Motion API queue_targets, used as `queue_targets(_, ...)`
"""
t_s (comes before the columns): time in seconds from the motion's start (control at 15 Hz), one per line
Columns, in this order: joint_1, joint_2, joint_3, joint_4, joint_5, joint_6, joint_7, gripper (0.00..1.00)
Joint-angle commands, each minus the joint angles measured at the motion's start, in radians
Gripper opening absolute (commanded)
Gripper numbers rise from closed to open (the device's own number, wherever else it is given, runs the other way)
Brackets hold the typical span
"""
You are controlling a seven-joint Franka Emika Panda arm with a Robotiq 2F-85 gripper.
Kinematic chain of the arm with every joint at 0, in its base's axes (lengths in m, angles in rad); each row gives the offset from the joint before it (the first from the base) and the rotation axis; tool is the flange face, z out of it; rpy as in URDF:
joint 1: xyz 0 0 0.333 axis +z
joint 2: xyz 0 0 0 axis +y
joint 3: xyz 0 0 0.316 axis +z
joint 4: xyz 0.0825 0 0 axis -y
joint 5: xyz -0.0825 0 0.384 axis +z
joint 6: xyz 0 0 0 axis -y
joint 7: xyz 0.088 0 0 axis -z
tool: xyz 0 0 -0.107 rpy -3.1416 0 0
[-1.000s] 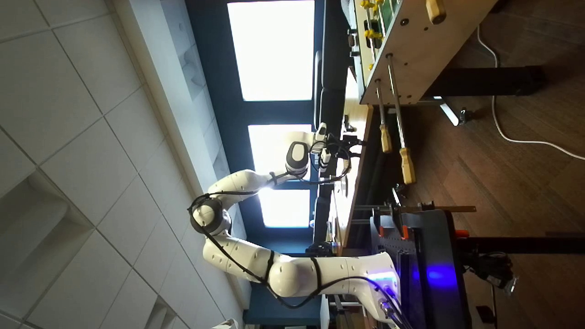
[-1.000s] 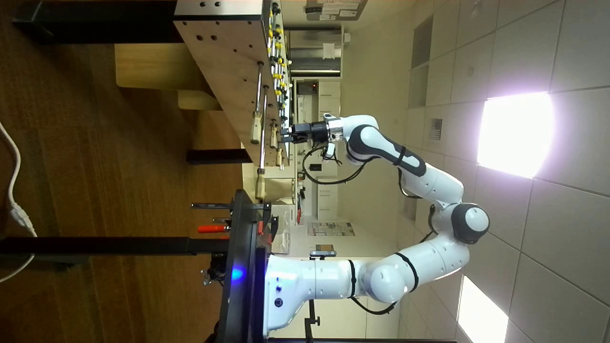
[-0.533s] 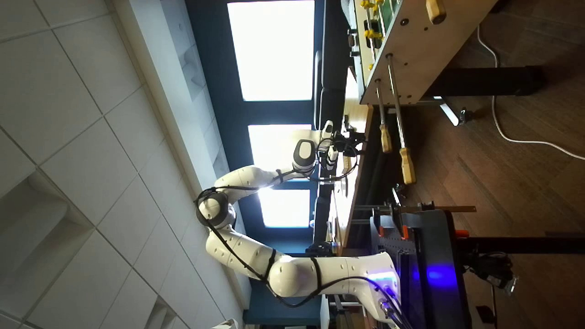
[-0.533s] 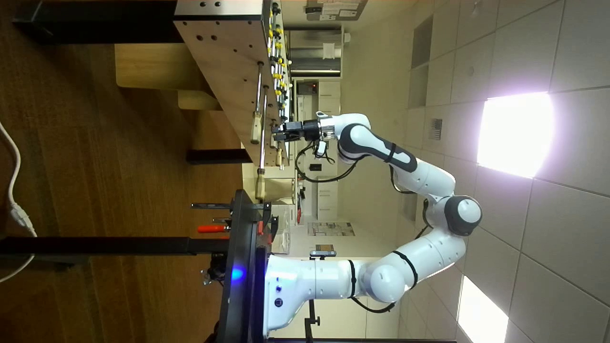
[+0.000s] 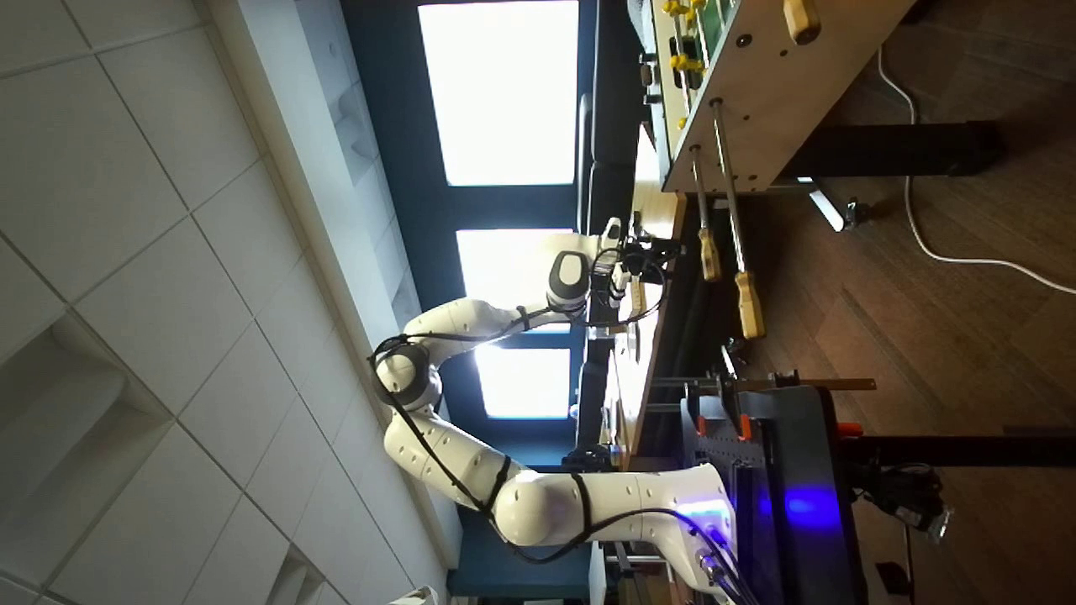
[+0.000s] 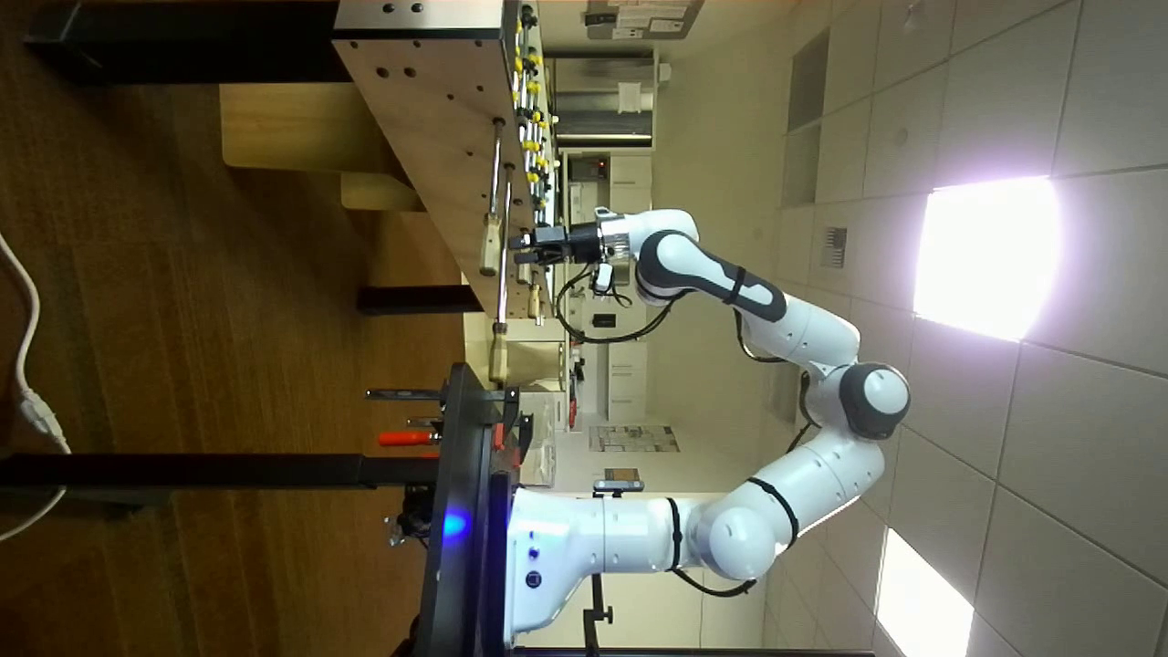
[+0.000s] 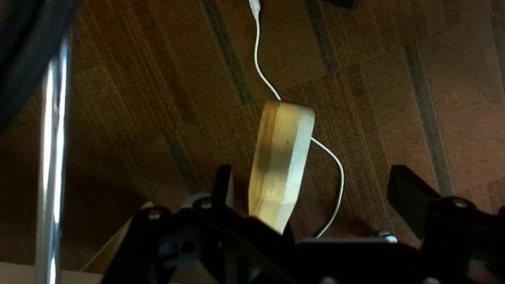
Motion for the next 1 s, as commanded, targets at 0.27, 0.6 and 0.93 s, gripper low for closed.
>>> queue_targets(0.27, 0.003, 0.038, -0.006, 0.028, -0.017, 0.038, 0.034, 1.0)
queue_targets(0.6, 0.0, 0.067, -0.01, 0.03, -0.013, 0.072, 0.039, 1.0)
queue_targets(0.93, -0.001, 0.092, -0.016, 0.03, -0.012, 0.096, 0.053, 1.0)
